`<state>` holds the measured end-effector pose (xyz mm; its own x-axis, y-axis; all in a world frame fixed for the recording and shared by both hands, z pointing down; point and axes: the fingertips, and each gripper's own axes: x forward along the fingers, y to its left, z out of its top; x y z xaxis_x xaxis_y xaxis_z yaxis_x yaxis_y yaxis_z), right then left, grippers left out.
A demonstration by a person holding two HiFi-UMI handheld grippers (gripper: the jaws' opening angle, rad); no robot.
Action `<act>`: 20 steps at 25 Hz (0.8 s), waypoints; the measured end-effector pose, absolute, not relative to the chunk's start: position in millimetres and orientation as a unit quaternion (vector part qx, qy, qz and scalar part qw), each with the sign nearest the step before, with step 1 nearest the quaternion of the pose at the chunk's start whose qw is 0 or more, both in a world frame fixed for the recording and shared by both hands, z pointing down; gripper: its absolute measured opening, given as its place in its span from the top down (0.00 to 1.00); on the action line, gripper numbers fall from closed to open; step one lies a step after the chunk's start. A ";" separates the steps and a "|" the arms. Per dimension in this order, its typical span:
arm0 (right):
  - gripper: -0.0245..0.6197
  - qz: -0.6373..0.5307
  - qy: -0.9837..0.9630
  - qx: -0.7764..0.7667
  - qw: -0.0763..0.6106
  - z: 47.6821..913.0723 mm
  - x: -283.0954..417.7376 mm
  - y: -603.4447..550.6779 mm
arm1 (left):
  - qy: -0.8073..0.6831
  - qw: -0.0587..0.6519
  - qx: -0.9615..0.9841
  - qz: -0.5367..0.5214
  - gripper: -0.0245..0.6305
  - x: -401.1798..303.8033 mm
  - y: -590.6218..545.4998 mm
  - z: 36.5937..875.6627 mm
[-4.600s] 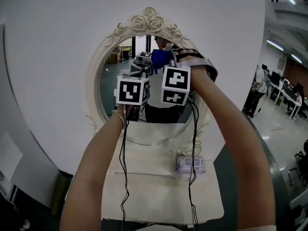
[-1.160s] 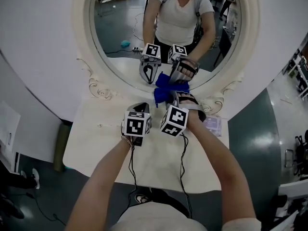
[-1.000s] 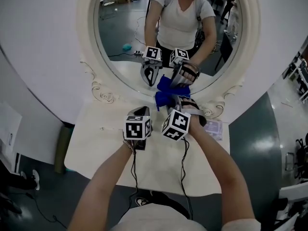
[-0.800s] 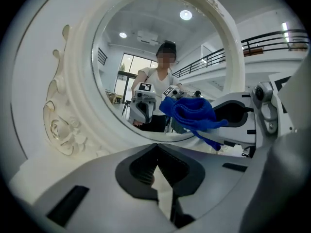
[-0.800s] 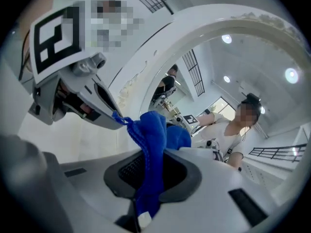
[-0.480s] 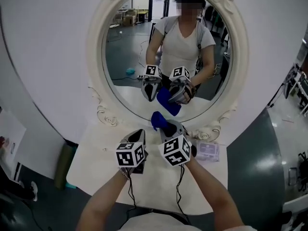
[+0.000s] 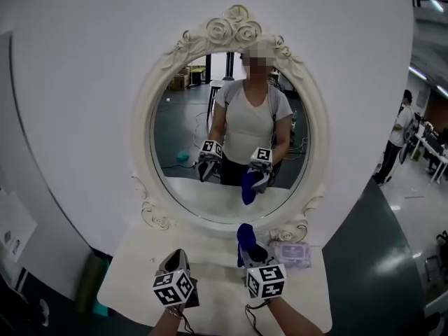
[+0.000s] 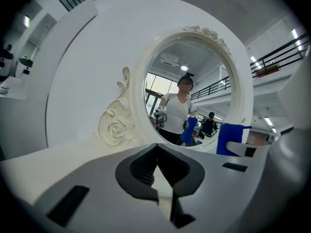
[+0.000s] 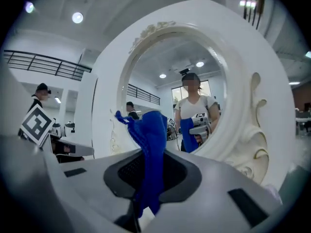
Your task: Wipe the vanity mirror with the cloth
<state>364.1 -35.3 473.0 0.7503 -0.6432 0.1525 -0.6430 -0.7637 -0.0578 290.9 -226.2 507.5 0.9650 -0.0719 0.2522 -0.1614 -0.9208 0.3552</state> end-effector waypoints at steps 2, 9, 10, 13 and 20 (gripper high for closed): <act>0.86 -0.091 0.320 -0.942 0.035 479.6 348.9 -17.7 | -0.070 0.191 0.971 0.125 0.96 274.5 -230.3 513.1; 0.86 -0.076 0.220 -0.968 0.093 478.6 272.6 31.6 | -0.024 0.125 0.984 0.125 0.96 222.5 -203.4 507.2; 0.86 -0.074 0.213 -0.970 0.090 478.3 262.1 36.3 | -0.009 0.119 0.985 0.122 0.96 219.0 -195.6 503.5; 0.86 -0.077 0.194 -0.975 0.079 483.2 236.1 52.6 | 0.028 0.118 0.986 0.113 0.96 209.7 -173.9 497.5; 0.86 -0.089 0.179 -0.975 0.096 497.2 198.9 59.6 | 0.045 0.111 0.986 0.117 0.96 183.1 -160.4 500.0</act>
<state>198.9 59.6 497.2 0.9200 -0.3667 0.1386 -0.3324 -0.9171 -0.2199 183.1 -160.4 500.0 0.9683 0.1151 0.2216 0.0627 -0.9711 0.2303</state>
